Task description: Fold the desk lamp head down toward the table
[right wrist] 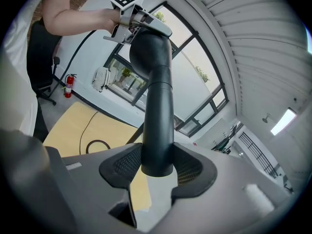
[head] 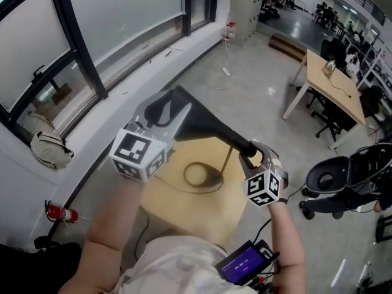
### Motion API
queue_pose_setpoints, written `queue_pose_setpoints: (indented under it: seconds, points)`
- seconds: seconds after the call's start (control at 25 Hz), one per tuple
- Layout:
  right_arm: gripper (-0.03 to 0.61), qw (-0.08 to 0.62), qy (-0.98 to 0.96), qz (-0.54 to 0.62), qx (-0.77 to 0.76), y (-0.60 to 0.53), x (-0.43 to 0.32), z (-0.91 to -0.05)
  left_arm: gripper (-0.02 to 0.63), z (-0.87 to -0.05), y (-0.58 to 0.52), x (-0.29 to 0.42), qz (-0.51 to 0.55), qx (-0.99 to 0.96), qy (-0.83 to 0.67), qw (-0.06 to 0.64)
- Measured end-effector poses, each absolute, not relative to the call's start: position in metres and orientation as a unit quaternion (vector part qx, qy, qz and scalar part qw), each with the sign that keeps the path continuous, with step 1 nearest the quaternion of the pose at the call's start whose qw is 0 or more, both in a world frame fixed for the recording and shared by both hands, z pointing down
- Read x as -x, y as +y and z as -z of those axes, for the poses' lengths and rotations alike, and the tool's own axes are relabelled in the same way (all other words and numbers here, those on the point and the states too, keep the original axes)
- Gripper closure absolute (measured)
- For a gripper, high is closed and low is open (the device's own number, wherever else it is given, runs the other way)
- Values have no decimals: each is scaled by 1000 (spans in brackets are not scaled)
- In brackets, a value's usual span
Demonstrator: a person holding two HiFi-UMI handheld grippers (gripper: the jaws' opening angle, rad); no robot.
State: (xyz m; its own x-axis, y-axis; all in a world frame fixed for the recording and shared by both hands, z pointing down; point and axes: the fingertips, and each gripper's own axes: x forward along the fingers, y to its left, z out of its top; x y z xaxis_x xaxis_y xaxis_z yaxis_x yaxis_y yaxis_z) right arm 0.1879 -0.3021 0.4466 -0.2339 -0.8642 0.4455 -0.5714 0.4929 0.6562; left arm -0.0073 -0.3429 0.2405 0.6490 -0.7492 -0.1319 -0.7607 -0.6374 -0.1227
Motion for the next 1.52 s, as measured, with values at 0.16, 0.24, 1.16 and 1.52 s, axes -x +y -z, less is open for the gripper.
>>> queue_pose_setpoints:
  seconds: [0.16, 0.24, 1.16, 1.52]
  points:
    - [368, 412, -757, 181, -474, -298, -189, -447, 426, -242, -340, 9, -45, 906, 413, 82]
    - [368, 418, -753, 182, -474, -297, -191, -446, 425, -243, -339, 9, -49, 907, 411, 80]
    - [368, 506, -694, 215, -466, -295, -197, -435, 423, -283, -354, 39, -101, 911, 400, -1]
    - [370, 530, -672, 218, -469, -294, -200, -432, 423, -295, -359, 43, -102, 915, 390, -20]
